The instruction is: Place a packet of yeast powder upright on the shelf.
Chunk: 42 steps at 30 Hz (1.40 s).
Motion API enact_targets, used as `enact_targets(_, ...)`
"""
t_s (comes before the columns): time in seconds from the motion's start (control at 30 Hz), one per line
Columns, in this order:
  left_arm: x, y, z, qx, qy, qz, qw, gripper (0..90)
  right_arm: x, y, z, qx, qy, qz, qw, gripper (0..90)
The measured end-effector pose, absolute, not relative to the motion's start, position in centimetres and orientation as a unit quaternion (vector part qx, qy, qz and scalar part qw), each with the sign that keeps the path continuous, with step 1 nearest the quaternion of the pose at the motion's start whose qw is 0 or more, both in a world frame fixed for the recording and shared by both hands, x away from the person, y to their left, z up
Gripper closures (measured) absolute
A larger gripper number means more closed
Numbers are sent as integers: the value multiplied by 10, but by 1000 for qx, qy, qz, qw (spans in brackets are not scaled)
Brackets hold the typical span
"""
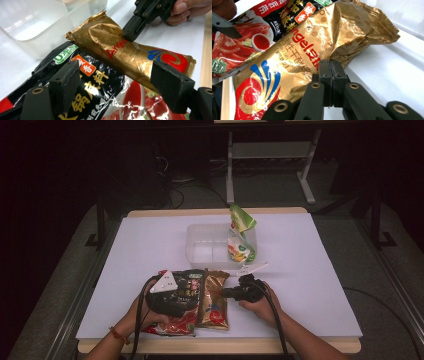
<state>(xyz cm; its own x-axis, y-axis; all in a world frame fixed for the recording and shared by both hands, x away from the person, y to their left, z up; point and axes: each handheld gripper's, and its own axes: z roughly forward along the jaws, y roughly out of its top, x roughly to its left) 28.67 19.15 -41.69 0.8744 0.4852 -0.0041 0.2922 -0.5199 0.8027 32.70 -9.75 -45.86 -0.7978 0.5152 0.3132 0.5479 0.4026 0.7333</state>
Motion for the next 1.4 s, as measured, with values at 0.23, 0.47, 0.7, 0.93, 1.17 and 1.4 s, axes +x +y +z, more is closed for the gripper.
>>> enact_targets(0.23, 292, 186, -416, 864, 225, 104, 439, 235, 318, -101, -446, -288, -839, -461, -24, 900)
enact_targets(0.47, 295, 181, -419, 864, 230, 89, 439, 234, 309, -106, -430, -261, -835, -480, -55, 900)
enact_targets(0.7, 291, 176, -420, 866, 218, 91, 441, 233, 315, -110, -437, -304, -838, -451, -43, 677)
enact_targets(0.93, 290, 179, -424, 868, 216, 92, 437, 234, 328, -105, -448, -363, -819, -444, 13, 340)
enact_targets(1.17, 287, 180, -423, 867, 211, 92, 441, 234, 337, -92, -456, -386, -811, -439, 22, 358)
enact_targets(1.4, 288, 180, -423, 866, 215, 94, 441, 234, 336, -94, -454, -355, -816, -456, 22, 848)
